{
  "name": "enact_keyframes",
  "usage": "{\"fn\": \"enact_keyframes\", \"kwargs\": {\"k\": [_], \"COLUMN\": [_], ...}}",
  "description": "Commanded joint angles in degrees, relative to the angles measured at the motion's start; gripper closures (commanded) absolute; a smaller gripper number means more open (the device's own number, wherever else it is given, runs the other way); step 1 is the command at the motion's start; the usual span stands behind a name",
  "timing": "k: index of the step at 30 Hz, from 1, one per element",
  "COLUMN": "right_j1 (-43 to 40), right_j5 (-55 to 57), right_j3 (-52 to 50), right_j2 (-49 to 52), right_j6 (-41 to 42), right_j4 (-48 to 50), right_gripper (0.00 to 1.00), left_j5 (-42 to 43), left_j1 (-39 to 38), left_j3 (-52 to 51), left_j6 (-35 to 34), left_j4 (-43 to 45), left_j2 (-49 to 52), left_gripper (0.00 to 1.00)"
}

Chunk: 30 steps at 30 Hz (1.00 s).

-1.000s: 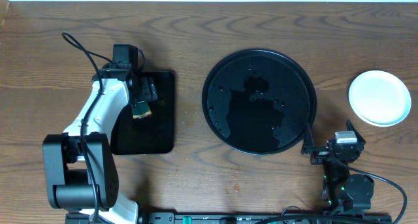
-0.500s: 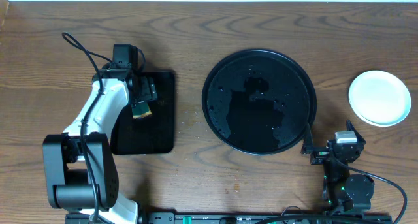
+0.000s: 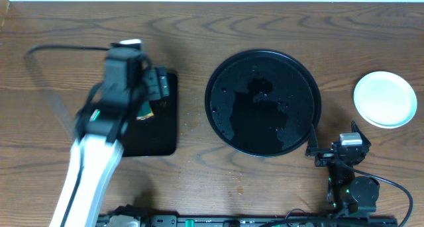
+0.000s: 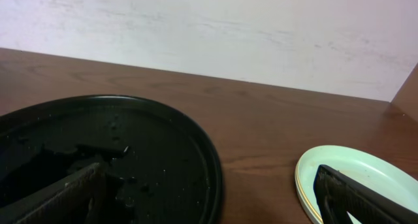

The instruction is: Clean dirty plates on tray and stack at the side

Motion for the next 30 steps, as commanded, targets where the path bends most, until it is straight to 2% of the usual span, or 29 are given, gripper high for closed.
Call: {"fn": "enact_keyframes", "kwargs": {"k": [1,10,17,19,24,30], "right_j1": [-0.96,-0.96,-0.96,-0.96,-0.96,-0.96], "right_j5": [0.76,0.76,0.76,0.76,0.76,0.76], "right_j3": [-0.07,-0.07,-0.07,-0.07,-0.07,-0.07], "right_j2": [-0.37,-0.37,-0.37,-0.37,-0.37,-0.37], "right_j6": [0.68,0.68,0.7,0.68,0.68,0.68], "right_j4": [-0.26,-0.26,-0.26,-0.28,-0.26,-0.26], "right_gripper": [0.01,0.01,0.01,0.01,0.01,0.01], "left_j5": [-0.5,-0.5,-0.72,-0.68,-0.68,-0.44], "left_j1": [0.66,0.81,2.29,2.91,3.21,3.21], "left_j3": [0.04,-7.67,-24.11,-28.87,-40.17,-54.8], "left_j6": [-0.09,-0.09,-0.09,-0.11,-0.13,-1.29], "left_j4": [-0.13,-0.15,-0.07,2.29,15.58,46.05], "left_j2": [-8.98,-34.88,-53.81,-57.64,-63.63,-66.14], "left_gripper": [0.11,0.11,0.11,0.11,0.11,0.11]}}
